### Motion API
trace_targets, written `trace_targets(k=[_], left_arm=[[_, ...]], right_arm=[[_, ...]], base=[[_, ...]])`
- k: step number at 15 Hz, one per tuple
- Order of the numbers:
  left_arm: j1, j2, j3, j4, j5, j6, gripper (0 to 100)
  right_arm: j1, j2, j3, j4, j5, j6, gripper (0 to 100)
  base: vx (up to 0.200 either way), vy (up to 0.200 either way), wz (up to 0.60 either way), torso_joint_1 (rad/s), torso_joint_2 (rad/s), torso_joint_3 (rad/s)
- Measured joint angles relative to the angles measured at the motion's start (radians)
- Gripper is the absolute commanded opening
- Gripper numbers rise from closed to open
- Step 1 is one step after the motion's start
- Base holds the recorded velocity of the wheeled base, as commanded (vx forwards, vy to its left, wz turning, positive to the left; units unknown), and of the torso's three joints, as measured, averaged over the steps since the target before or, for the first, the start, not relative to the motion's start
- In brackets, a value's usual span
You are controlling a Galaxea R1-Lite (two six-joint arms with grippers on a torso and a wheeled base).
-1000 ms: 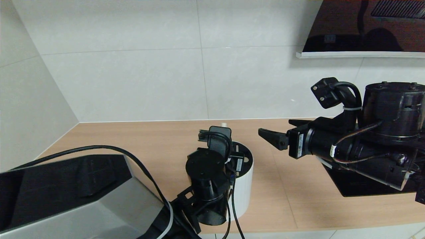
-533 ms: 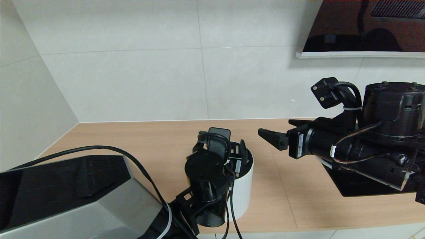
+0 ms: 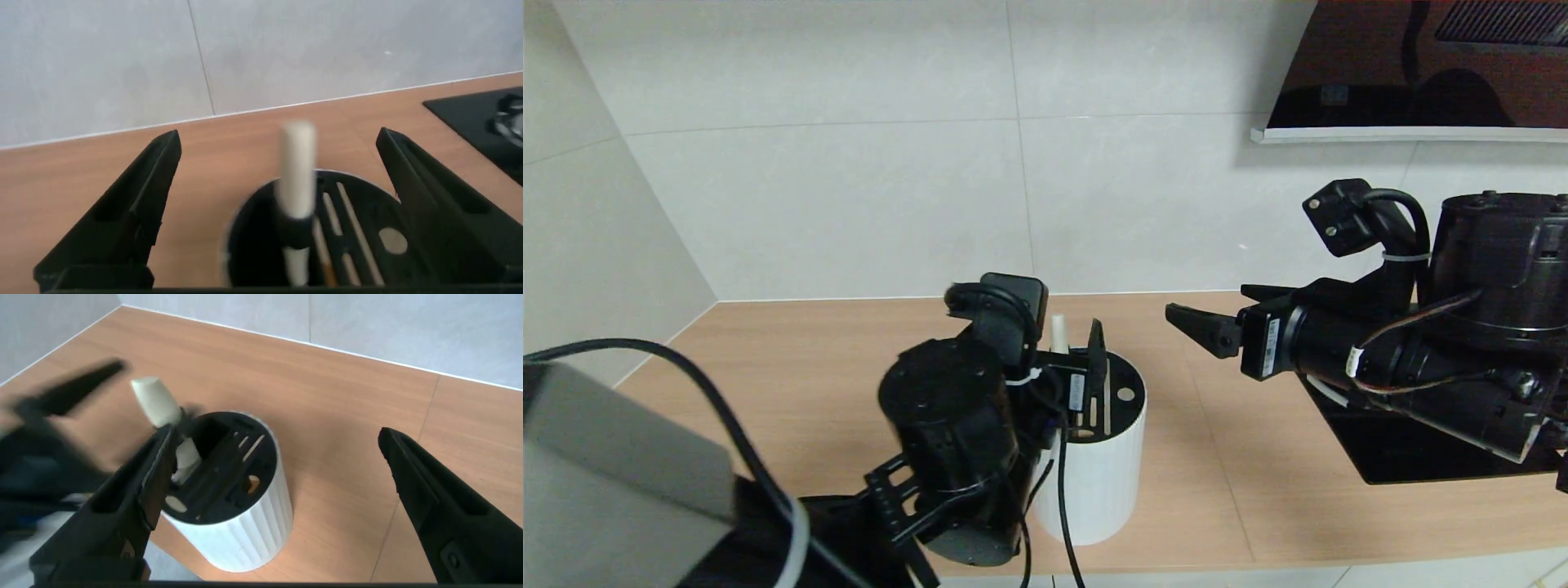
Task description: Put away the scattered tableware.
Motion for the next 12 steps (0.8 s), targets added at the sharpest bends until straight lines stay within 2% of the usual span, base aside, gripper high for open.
trace_targets(k=[4, 7, 9, 12], left_arm=[[-0.001, -0.27, 0.109, 0.134, -0.041, -0.02, 100], [0.013, -0.479, 0.209, 0.256, -0.069, -0.054, 100], [0.056, -0.627, 0.28, 0.342, -0.107, -0.073, 100], [0.169, -0.847, 0.357, 0.455, -0.172, -0.076, 100]], right_arm=[[-0.041, -0.068, 0.027, -0.003, -0.002, -0.003, 100], [-0.077, -0.158, 0.064, -0.001, 0.0, -0.003, 100], [-0.126, -0.254, 0.125, -0.002, 0.001, -0.004, 100], [-0.246, -0.421, 0.27, 0.001, 0.014, -0.02, 100]], base=[[0.0, 0.0, 0.0, 0.0, 0.0, 0.0], [0.0, 0.0, 0.0, 0.0, 0.0, 0.0], [0.0, 0.0, 0.0, 0.0, 0.0, 0.0], [0.0, 0.0, 0.0, 0.0, 0.0, 0.0]])
